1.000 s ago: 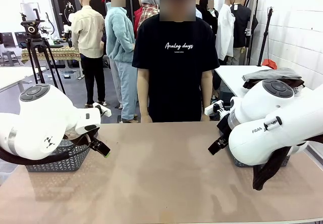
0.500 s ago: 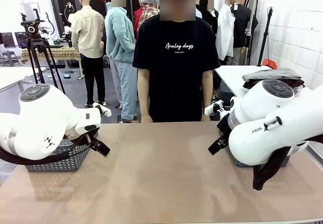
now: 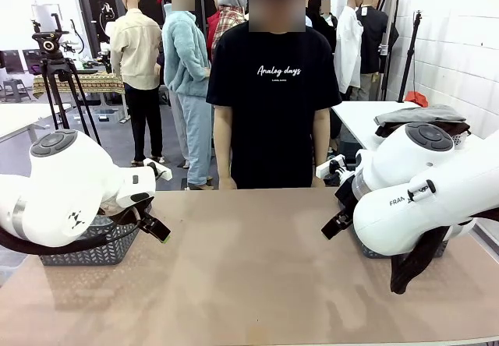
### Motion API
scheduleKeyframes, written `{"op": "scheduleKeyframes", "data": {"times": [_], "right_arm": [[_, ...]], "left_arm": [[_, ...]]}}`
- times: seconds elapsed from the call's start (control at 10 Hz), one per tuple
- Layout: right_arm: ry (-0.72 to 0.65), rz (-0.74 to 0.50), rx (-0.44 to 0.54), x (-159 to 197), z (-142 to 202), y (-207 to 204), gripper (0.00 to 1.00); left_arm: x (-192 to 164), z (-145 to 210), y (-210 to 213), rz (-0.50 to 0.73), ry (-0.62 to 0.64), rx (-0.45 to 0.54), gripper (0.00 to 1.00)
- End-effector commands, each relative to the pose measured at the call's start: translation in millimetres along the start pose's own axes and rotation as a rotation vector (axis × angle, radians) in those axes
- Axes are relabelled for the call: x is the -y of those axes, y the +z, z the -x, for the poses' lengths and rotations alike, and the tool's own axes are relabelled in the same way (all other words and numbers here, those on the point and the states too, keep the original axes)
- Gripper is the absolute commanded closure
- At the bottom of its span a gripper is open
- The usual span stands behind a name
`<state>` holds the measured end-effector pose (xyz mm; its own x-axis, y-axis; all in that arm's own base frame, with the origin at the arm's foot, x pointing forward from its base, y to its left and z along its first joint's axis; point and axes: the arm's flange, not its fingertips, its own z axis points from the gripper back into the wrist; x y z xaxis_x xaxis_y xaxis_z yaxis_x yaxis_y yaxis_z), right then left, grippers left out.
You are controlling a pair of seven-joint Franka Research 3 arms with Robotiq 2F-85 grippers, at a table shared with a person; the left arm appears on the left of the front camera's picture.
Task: Sort the tops and bottoms.
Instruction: Lift clothes from the center of the table with your left hand.
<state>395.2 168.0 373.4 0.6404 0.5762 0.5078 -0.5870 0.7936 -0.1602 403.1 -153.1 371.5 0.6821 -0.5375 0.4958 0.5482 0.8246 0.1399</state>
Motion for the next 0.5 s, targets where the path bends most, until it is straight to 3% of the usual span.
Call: {"op": "scheduleKeyframes", "data": {"times": [0.0, 0.4], "right_arm": [[-0.001, 0.0, 0.0, 0.1, 0.0, 0.0, 0.0], [-0.001, 0.0, 0.0, 0.1, 0.0, 0.0, 0.0]], "left_arm": [[-1.6, 0.4, 0.0, 0.0, 0.003, 0.0, 0.0], [-1.6, 0.4, 0.0, 0.0, 0.003, 0.0, 0.0]]}}
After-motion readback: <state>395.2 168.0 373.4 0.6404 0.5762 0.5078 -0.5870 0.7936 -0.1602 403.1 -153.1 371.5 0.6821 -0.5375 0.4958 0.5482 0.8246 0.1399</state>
